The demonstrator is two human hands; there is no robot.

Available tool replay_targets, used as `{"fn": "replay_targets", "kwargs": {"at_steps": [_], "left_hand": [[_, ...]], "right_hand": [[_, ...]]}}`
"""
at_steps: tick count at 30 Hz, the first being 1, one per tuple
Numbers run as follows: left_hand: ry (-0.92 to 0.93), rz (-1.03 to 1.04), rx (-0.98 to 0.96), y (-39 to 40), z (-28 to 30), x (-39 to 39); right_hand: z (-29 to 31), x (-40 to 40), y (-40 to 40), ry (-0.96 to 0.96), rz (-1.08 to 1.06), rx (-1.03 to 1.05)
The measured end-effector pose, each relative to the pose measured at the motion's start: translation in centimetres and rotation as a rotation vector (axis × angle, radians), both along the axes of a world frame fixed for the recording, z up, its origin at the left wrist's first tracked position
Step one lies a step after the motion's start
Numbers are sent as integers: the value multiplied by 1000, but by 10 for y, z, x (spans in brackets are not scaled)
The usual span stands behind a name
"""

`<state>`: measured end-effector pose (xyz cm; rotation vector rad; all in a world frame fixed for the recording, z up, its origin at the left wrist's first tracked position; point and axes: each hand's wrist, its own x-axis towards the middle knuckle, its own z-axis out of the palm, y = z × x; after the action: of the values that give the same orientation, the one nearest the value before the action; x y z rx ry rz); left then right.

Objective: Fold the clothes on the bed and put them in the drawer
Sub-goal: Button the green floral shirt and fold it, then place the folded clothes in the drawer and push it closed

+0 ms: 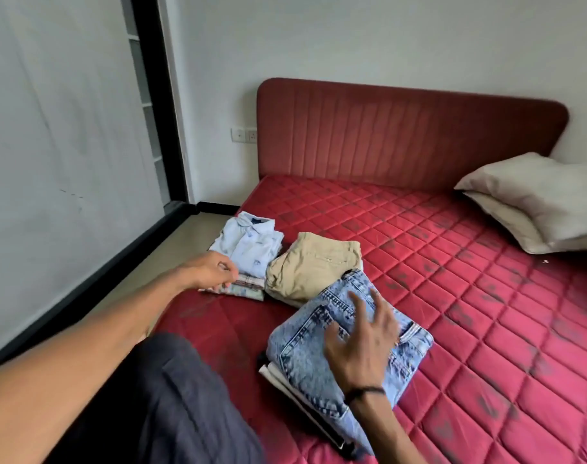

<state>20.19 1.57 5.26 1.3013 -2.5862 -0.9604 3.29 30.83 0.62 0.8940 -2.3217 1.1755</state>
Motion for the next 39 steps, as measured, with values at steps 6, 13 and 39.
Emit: {"fn": "replay_targets", "kwargs": {"at_steps": [6, 13, 39], "left_hand": [[-25, -22, -53, 60, 3, 17], [-121, 83, -205, 11, -5, 95], [-152, 989, -41, -240, -133, 688]], "right_hand": [[1, 61, -114, -310, 358, 396], [6, 149, -216, -213, 595, 543], [-101, 755, -590, -32, 1432, 975]]}}
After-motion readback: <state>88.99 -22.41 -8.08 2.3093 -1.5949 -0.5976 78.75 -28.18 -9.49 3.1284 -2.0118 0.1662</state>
